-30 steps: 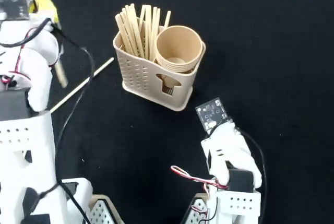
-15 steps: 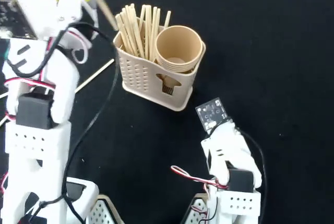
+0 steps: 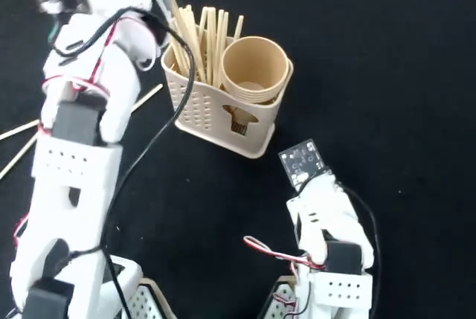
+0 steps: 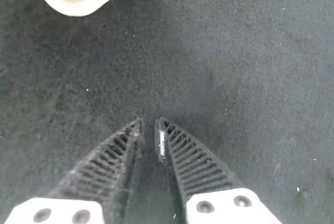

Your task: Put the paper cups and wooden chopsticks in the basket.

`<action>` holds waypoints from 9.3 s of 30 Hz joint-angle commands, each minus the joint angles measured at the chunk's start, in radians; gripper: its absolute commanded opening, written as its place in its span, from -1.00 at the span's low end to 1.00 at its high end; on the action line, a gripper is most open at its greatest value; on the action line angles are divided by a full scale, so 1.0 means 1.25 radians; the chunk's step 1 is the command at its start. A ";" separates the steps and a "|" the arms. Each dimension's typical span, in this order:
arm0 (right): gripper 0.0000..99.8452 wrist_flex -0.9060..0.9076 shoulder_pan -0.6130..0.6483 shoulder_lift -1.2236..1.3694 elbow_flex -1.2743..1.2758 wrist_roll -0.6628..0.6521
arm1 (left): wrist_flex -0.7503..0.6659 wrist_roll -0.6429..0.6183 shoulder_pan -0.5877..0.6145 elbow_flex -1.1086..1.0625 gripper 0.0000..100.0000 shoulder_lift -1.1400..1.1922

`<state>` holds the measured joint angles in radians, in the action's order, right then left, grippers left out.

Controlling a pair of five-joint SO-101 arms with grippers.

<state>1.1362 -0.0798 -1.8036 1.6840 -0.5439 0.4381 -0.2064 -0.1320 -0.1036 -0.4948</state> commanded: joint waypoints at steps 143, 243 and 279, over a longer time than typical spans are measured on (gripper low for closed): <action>-0.89 -0.014 0.009 -0.057 -0.006 -0.002 | 0.455 -0.044 0.319 -0.066 -0.94 0.104; -0.89 -0.014 0.007 -0.057 -0.003 -0.002 | 0.921 0.948 0.612 0.430 -0.94 0.901; -0.89 -0.012 0.009 -0.057 -0.004 -0.002 | -0.374 0.209 0.154 -0.751 -0.94 -0.572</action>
<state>1.1362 -0.0798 -1.8036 1.6840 -0.5439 0.1204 0.1772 0.1274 -1.0380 -1.0978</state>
